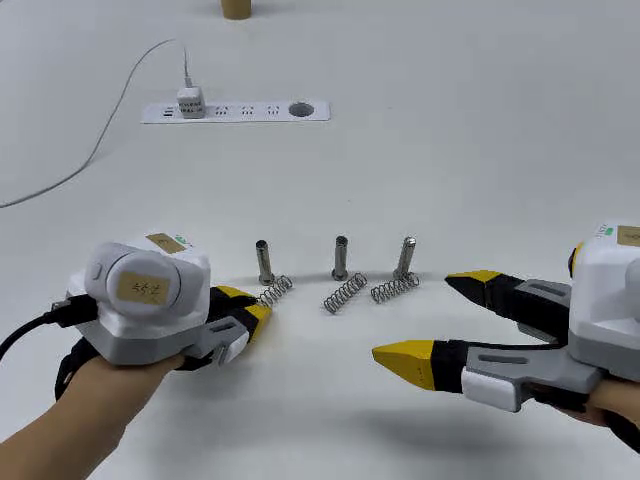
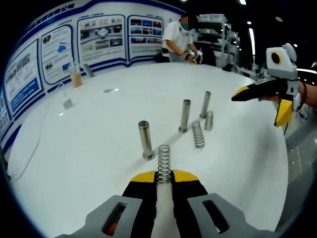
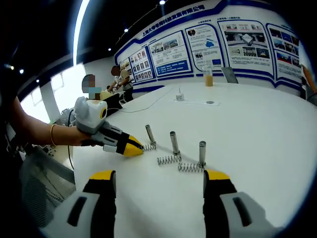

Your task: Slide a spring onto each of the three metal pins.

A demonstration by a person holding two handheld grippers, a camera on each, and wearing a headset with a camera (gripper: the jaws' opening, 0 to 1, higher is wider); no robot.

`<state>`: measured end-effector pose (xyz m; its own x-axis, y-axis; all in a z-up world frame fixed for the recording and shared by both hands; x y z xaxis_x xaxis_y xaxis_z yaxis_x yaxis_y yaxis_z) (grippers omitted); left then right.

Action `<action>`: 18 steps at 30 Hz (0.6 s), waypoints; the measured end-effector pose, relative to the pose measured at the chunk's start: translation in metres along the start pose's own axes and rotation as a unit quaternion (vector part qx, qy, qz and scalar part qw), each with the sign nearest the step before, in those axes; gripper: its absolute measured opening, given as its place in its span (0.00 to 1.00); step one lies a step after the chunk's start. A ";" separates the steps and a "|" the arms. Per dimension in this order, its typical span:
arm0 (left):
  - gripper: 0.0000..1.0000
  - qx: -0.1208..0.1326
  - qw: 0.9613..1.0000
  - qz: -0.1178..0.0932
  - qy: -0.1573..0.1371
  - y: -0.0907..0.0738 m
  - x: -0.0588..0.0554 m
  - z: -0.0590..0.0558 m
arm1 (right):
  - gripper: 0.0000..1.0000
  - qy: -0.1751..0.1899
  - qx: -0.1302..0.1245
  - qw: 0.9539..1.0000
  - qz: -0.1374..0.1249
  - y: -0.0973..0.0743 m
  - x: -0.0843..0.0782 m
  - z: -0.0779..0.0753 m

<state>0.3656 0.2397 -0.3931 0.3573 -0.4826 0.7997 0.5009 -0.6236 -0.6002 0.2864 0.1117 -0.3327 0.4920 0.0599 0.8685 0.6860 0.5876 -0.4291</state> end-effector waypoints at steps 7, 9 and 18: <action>0.10 -0.003 1.000 -0.025 -0.015 -0.016 0.007 -0.009 | 0.70 0.012 -0.003 1.000 -0.007 -0.003 0.004 0.000; 0.10 -0.002 0.999 -0.033 -0.017 -0.022 0.010 -0.012 | 0.69 0.019 0.000 1.000 -0.013 -0.004 0.008 0.002; 0.10 -0.011 0.995 -0.094 -0.036 -0.045 0.035 -0.025 | 0.64 0.057 0.017 0.997 -0.051 -0.002 0.030 0.009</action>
<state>0.3360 0.2353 -0.3386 0.3147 -0.3107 0.8969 0.5467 -0.7131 -0.4389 0.2950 0.1192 -0.3036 0.4793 -0.0934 0.8727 0.7187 0.6125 -0.3292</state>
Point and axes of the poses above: the centre of the closed fingertips' face, and the gripper's own axes: y roughly forward along the fingers, z roughly to its left, x roughly out of its top, the point moved 1 cm from there along -y, roughly backward along the fingers, and after that the axes turned 3 degrees about x, right-handed, at the moved point
